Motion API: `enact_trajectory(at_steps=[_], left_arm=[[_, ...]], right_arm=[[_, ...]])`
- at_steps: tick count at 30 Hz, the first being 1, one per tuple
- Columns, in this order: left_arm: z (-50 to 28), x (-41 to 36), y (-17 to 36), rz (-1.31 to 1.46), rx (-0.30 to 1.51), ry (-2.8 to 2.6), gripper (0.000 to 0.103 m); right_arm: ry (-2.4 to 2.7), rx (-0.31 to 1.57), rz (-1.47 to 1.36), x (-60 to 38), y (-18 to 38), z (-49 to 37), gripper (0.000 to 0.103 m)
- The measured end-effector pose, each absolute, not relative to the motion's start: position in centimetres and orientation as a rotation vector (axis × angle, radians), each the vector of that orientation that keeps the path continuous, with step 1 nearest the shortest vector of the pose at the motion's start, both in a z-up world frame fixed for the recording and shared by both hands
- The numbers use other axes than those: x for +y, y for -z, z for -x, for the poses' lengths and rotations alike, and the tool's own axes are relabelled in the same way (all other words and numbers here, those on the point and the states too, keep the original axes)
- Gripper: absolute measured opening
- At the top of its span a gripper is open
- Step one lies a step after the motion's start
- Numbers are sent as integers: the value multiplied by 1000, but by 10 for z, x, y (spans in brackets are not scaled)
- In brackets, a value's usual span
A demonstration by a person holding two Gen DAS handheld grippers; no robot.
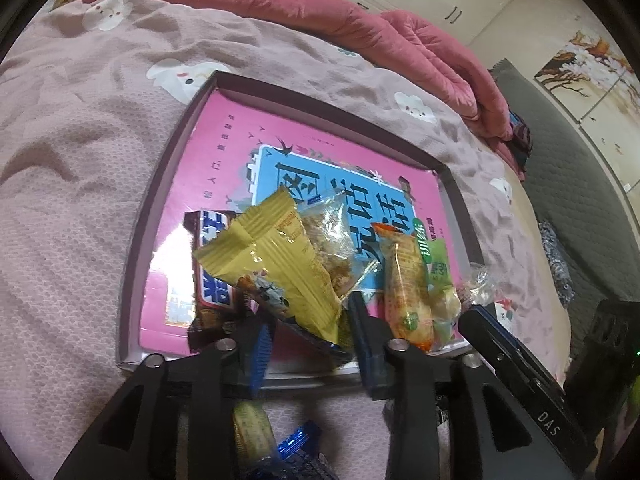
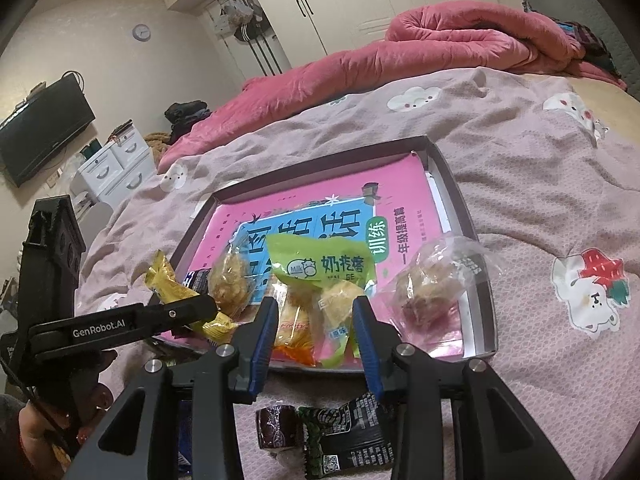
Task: Organize snacks
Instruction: 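Lower the green bag into the tray with the right gripper while the left holds the yellow packet, then lower the yellow wafer packet into the tray and open the left gripper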
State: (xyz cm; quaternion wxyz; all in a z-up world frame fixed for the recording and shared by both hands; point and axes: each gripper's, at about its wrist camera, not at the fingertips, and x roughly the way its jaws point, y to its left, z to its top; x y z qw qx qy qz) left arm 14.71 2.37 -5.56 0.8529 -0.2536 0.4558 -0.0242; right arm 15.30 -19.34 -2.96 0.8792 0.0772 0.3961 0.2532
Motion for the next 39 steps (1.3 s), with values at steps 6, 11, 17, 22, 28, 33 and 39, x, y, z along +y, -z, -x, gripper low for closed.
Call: enact_trajectory(at_steps=[6, 11, 17, 22, 28, 33, 39], left_arm=[[-146, 27, 52, 520, 962, 28, 53], [-144, 31, 47, 499, 951, 7, 56], [-140, 36, 42, 494, 946, -8, 60], [-137, 41, 37, 493, 934, -24, 64], [-133, 44, 27, 490, 918, -22, 70], [-131, 44, 21, 486, 913, -13, 72], [-127, 41, 13, 443, 914, -15, 76]], right_arm=[[-519, 828, -164, -195, 30, -153, 38], [-516, 821, -167, -197, 28, -152, 38], [-515, 813, -168, -199, 26, -149, 43], [-507, 804, -162, -200, 23, -148, 44], [-499, 790, -146, -199, 19, -144, 47], [-490, 780, -131, -200, 16, -143, 50], [-478, 763, -120, -205, 10, -140, 51]])
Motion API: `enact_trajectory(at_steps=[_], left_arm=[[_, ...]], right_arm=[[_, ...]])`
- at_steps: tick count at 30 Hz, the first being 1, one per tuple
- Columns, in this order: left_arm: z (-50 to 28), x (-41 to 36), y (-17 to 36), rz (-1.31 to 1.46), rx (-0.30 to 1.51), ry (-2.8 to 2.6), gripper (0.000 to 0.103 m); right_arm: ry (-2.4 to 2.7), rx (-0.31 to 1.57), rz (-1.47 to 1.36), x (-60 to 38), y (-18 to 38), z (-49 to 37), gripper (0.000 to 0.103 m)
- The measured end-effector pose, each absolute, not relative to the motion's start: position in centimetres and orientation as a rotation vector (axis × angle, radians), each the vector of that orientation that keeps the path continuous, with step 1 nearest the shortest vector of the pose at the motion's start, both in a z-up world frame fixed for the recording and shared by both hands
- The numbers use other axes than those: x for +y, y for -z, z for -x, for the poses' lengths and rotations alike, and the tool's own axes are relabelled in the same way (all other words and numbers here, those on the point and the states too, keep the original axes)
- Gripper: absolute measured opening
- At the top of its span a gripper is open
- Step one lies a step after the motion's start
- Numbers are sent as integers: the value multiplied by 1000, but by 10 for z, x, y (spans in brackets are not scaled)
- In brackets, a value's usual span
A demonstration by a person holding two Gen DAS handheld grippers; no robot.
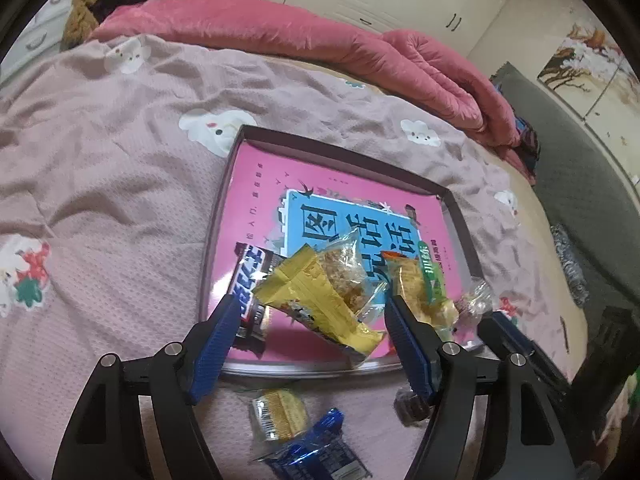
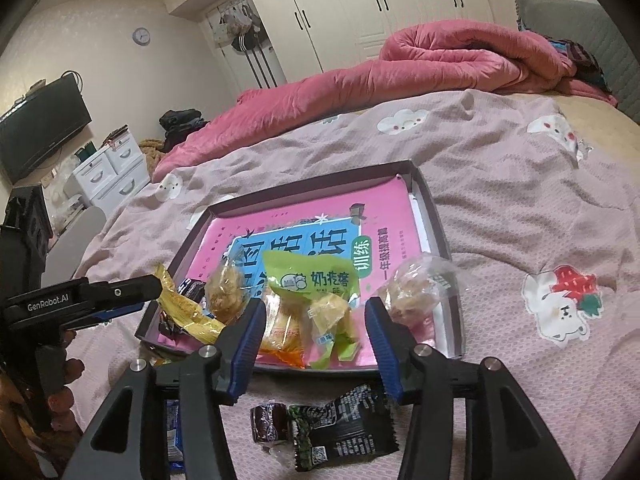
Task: Organize snacks
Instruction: 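Lower the yellow wafer packet into the tray and open the left gripper, then withdraw both grippers from the tray toward the snacks on the sheet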
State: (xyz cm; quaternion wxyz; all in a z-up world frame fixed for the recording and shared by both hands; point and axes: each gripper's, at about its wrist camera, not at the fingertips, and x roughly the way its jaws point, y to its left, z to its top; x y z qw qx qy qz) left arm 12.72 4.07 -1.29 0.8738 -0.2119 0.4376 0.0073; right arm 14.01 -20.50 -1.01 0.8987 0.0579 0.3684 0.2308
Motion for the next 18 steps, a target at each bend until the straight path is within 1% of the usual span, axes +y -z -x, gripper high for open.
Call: enact_trajectory(at_steps=[18], left_arm=[[-107, 48, -3, 392, 910, -44, 77]], right_arm=[[-478, 722, -55, -203, -7, -119, 52]])
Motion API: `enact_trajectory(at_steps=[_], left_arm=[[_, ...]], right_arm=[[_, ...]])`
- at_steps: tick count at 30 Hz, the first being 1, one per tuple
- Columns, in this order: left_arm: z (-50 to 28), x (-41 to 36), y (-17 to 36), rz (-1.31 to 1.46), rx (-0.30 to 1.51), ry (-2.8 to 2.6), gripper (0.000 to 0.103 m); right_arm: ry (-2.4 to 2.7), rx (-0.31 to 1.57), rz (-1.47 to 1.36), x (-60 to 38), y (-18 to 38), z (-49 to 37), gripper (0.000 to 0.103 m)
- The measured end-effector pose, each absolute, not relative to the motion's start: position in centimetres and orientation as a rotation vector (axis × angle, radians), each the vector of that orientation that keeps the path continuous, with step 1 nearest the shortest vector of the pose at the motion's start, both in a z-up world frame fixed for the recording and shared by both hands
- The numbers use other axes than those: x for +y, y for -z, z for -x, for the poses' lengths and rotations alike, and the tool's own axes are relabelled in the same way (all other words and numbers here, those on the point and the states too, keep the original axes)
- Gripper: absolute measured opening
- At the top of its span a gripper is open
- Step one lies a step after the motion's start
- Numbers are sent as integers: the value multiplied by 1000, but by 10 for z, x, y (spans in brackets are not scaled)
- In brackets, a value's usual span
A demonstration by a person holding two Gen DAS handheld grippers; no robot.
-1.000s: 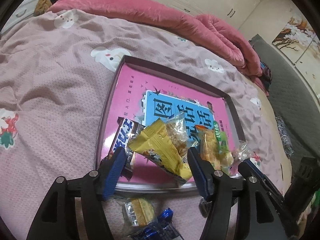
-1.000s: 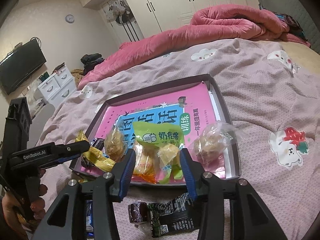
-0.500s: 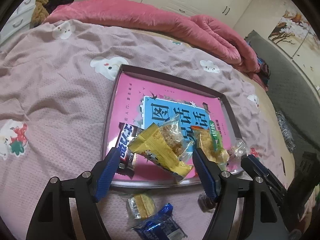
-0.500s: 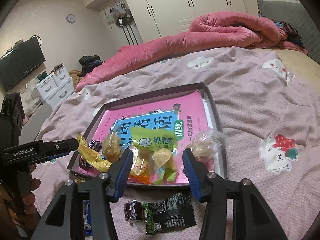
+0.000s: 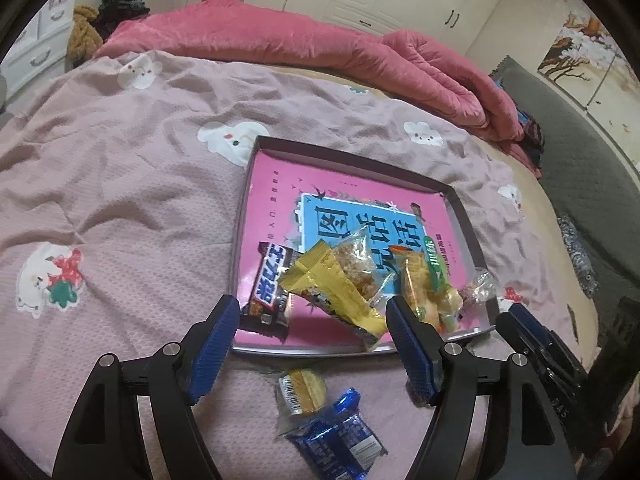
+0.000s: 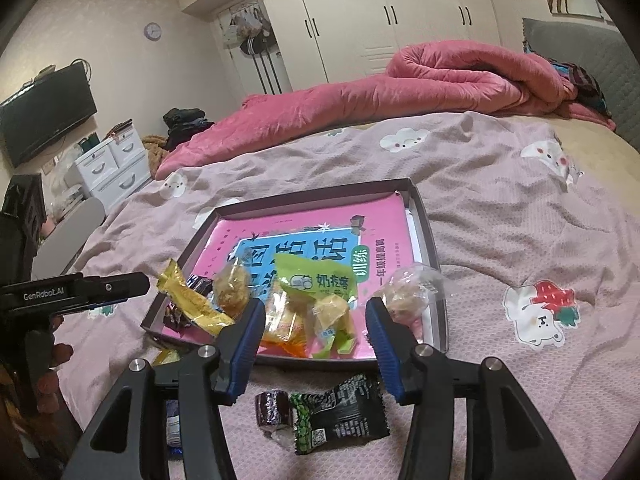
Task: Organize snacks
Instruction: 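Withdraw both grippers from the tray toward the snacks on the sheet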
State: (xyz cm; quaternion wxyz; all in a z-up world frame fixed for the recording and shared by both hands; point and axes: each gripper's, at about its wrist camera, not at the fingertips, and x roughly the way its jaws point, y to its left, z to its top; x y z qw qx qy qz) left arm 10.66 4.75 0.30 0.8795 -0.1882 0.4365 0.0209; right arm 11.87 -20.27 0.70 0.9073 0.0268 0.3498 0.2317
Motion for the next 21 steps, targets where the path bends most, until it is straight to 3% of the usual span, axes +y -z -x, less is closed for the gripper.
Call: enact_trajectory(at_steps=[21], left_arm=[[-84, 39, -13, 360, 929, -21, 80]], right_arm=[[-497, 717, 0, -191, -17, -89, 58]])
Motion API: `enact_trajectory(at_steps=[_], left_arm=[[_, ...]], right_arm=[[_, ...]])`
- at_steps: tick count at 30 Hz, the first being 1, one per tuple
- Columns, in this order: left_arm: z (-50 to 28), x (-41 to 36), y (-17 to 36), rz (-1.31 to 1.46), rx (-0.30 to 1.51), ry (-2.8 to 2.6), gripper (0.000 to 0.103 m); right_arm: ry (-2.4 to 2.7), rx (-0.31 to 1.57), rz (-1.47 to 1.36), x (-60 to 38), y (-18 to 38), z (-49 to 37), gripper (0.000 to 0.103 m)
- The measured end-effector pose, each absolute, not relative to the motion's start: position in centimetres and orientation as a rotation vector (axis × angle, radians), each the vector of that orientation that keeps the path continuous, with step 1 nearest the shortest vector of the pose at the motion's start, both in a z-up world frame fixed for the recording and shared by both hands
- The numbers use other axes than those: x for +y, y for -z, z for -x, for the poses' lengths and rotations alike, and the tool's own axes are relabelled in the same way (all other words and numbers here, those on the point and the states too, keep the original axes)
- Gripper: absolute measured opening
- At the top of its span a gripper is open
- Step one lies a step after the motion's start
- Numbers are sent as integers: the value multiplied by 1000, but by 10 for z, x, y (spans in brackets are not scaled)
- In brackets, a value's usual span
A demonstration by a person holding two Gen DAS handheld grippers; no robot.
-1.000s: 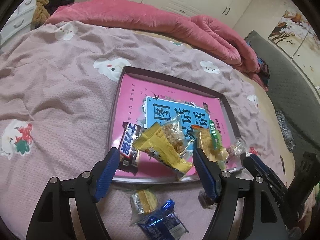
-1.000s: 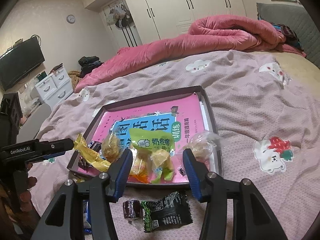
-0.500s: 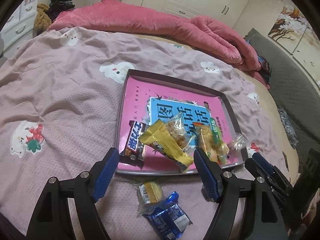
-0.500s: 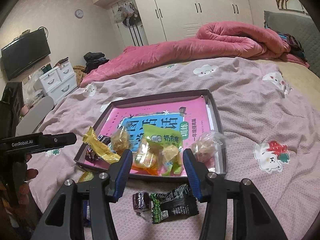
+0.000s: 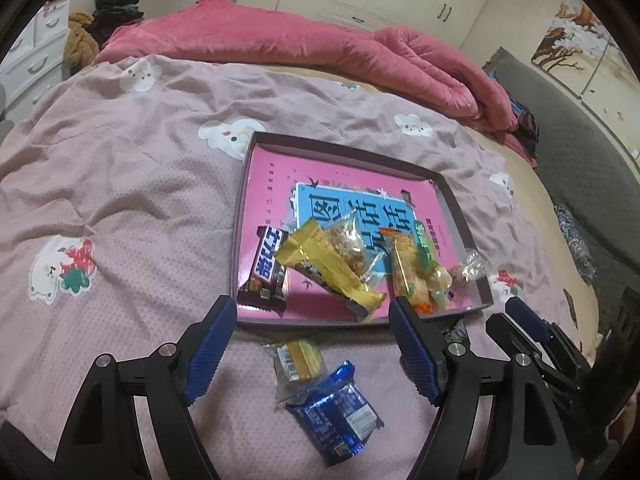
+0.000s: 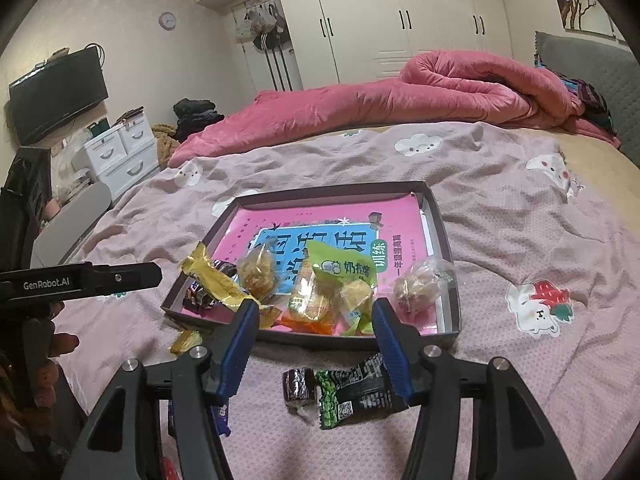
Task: Organize snacks
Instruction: 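Withdraw both grippers from the tray toward the snacks on the sheet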
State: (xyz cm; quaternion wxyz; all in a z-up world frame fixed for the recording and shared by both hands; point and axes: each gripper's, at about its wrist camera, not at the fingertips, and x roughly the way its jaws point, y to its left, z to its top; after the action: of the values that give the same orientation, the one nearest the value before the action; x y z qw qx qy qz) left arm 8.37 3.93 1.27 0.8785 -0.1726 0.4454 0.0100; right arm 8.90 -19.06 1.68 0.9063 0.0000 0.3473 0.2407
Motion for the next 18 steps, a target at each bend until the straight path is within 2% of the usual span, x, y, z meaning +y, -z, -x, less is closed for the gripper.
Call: enact_trajectory(at_steps=[18], left_arm=[[-71, 30, 0, 324, 997, 4, 80]], right_arm=[[-500, 760, 53, -182, -11, -67, 58]])
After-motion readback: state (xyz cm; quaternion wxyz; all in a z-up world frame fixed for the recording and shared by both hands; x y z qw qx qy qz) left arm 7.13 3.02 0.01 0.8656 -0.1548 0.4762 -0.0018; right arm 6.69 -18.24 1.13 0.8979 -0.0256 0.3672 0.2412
